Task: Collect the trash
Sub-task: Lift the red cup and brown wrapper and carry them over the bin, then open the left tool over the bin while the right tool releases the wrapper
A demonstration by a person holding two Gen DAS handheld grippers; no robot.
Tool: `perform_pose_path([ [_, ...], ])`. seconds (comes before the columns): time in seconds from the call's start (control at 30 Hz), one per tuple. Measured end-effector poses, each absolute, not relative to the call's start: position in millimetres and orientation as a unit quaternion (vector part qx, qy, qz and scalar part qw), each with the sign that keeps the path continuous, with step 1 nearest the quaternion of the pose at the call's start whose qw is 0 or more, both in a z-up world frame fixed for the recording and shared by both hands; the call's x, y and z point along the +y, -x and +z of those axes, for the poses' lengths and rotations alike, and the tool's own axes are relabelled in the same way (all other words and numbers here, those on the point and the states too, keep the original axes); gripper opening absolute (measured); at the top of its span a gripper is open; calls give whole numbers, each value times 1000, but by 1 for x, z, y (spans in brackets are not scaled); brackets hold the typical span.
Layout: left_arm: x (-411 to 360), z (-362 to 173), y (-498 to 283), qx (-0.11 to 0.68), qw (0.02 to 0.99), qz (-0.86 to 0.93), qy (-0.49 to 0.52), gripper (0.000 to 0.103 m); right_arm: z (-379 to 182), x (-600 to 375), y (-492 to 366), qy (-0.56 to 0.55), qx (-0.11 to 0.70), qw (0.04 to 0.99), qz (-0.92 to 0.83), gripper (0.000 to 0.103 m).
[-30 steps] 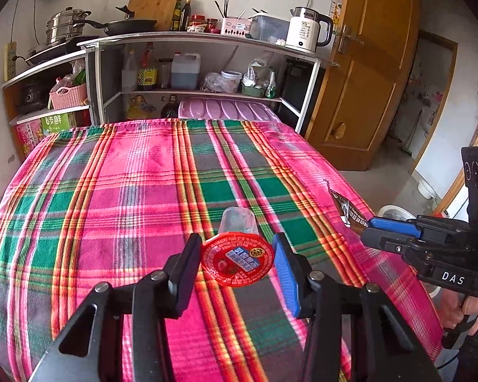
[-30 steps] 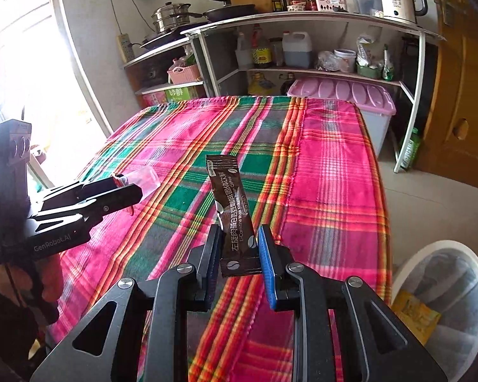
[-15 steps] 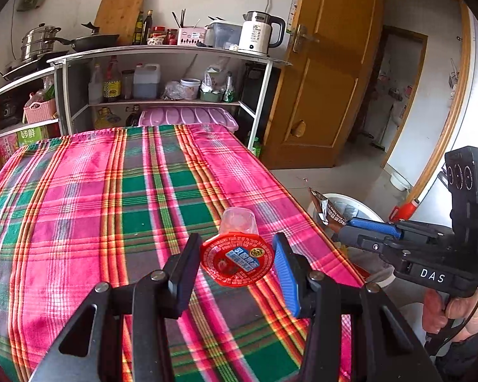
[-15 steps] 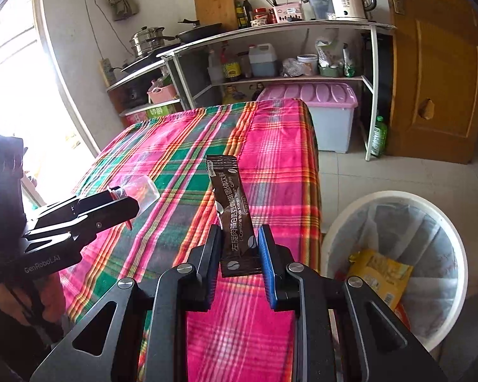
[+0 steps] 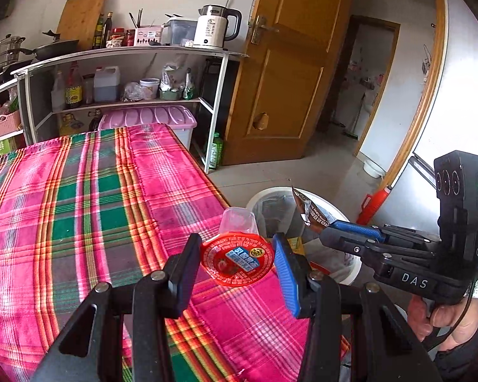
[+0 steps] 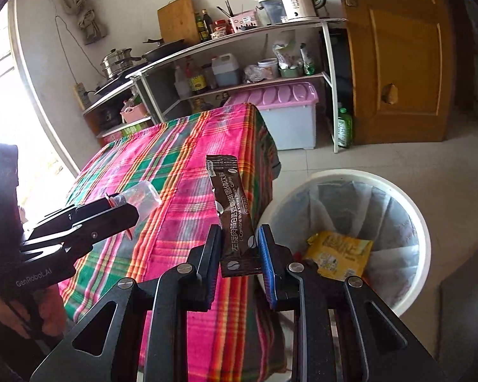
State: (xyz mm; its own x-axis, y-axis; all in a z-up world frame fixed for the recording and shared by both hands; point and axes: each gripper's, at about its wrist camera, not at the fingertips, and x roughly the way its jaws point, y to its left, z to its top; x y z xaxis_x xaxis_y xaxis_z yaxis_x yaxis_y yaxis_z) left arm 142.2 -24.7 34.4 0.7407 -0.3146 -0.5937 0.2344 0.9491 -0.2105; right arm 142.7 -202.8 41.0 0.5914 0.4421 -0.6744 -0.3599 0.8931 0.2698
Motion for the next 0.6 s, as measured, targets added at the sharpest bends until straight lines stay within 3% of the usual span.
perform_pose_path([
  [0.6, -96, 11, -190, 359, 911, -200, 40, 48, 11, -274, -161, -93, 420, 890, 150, 25],
])
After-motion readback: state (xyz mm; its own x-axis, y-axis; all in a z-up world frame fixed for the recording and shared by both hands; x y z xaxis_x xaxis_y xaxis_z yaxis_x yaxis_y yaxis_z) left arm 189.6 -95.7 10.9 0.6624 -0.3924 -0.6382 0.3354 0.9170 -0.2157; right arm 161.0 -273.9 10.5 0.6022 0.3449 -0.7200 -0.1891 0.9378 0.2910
